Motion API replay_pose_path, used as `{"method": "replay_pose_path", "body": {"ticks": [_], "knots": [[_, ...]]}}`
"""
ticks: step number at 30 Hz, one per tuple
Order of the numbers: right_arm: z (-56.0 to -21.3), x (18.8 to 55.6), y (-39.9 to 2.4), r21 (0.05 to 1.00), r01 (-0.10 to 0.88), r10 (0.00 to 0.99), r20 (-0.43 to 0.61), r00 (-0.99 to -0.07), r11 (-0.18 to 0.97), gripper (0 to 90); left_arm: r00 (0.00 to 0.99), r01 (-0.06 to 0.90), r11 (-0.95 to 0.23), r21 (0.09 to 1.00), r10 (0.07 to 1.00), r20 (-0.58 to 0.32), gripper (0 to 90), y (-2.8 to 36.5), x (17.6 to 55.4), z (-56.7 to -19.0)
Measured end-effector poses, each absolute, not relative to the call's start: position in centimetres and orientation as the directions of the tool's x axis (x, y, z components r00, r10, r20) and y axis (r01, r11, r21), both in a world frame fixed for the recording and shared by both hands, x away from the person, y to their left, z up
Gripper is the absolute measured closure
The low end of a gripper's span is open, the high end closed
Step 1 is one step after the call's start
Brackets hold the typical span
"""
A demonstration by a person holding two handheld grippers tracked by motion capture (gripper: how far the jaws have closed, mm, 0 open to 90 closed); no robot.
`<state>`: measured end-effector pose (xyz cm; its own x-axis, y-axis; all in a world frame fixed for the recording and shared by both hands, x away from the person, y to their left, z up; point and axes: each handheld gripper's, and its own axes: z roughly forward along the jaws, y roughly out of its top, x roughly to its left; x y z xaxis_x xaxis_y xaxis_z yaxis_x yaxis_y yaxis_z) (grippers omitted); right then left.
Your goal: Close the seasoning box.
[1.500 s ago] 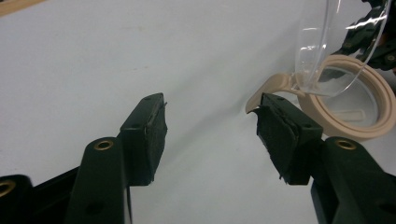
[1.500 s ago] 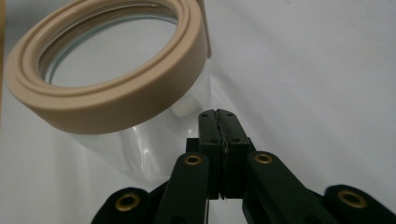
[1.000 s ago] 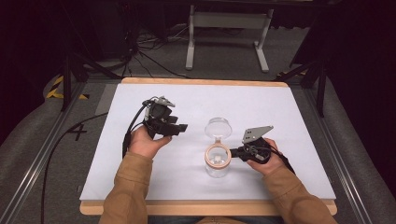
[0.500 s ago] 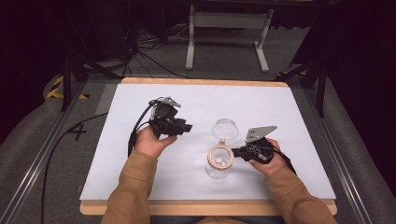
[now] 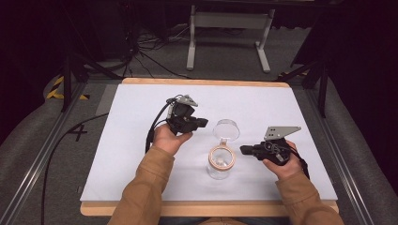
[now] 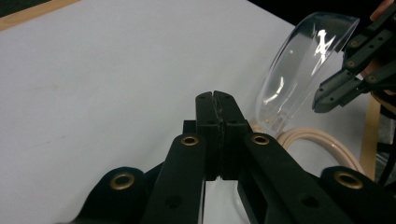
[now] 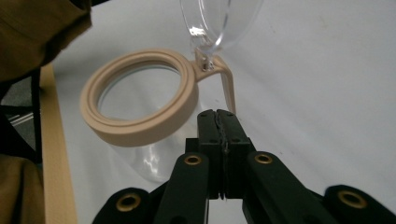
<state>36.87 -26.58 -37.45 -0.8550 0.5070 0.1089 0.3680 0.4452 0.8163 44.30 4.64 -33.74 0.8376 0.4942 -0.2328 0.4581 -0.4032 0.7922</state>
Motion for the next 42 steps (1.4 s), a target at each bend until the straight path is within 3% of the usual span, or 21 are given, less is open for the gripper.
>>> {"method": "replay_pose_path", "body": {"ticks": [12, 20, 27, 42], "knots": [[-36.4, 34.7, -24.9, 0.842, 0.333, 0.47, 0.109, -0.876, 0.425, 89.4, 0.879, 0.41, -0.405, 0.817, 0.414, -0.237, 88.3, 2.6, 45.2, -34.9], [-36.9, 34.7, -23.9, 0.842, 0.35, 0.49, 0.12, -0.863, 0.411, 89.4, 0.889, 0.41, -0.398, 0.821, 0.378, -0.26, 87.7, 2.8, 45.1, -34.8], [-36.6, 34.8, -23.7, 0.855, 0.352, 0.477, 0.144, -0.867, 0.382, 89.4, 0.908, 0.377, -0.449, 0.81, 0.35, -0.229, 87.2, 2.6, 44.4, -34.5], [-36.1, 34.6, -23.1, 0.849, 0.329, 0.446, 0.126, -0.886, 0.413, 89.6, 0.909, 0.368, -0.48, 0.796, 0.366, -0.199, 86.5, 3.5, 43.6, -33.9]]}}
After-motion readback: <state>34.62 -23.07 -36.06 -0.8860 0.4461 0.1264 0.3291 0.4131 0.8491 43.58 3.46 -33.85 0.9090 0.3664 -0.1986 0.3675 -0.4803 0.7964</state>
